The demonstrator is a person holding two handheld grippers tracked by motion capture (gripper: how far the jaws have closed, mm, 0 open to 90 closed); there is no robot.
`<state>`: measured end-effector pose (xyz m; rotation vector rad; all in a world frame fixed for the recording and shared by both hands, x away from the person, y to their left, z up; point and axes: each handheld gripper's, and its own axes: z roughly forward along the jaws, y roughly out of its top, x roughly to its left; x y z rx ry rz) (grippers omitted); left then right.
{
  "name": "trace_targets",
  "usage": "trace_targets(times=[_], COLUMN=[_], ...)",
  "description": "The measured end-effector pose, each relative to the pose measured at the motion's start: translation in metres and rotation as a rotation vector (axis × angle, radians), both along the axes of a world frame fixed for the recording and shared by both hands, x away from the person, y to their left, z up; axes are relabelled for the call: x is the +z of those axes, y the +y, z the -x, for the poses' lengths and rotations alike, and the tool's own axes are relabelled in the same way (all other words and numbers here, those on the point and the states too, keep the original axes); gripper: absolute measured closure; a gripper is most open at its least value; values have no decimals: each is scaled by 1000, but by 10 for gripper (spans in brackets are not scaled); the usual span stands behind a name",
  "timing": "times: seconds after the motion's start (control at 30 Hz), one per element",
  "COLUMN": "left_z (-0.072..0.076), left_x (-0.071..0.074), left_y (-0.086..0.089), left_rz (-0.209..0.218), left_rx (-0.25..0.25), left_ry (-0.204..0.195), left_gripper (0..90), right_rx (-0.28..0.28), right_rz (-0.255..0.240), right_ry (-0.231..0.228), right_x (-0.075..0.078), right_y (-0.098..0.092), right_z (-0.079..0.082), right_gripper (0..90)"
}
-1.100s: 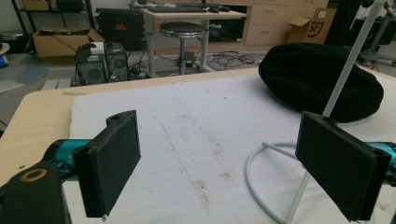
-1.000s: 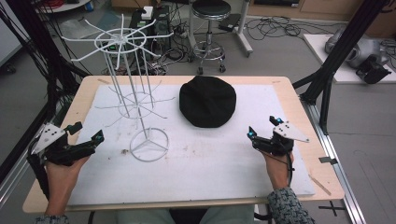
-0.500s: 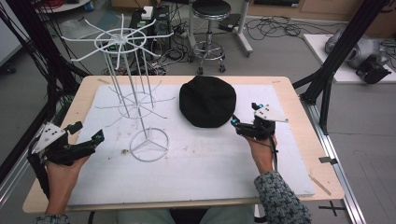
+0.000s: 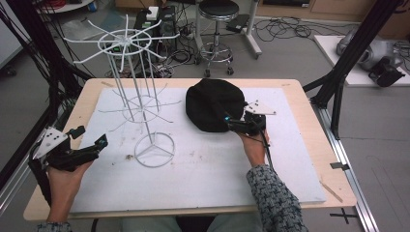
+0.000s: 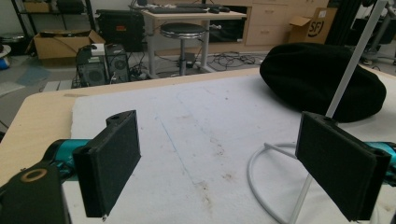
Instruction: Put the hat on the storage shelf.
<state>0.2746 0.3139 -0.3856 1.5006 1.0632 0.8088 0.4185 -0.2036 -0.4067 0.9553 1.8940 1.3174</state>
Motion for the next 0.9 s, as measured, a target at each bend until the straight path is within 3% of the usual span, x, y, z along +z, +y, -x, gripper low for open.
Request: trace_targets(times=[0.1,0.3,0.37,0.63,0.9], left_z=[0,0,0,1,0], left_x=[0,0,0,0,0], left_y=[-1,1,1,0,-1], left_rz=[-3,1,0,0,1], left_rx=[-3,-2,-2,-7,-10], left_ry=[2,1,2,0,0], left_gripper=[141,141,141,141,141], right_rx=[13,16,23,-5,-9], right_rz=[8,32,23,38,54], right_ry=[-2,38,70,105,88], right_x=[1,-5,-7,-16,-18], right_y=[13,31,35,43,48], right_z=[-7,-17,-21,-30,-33], right_gripper=[157,161,162,205,254])
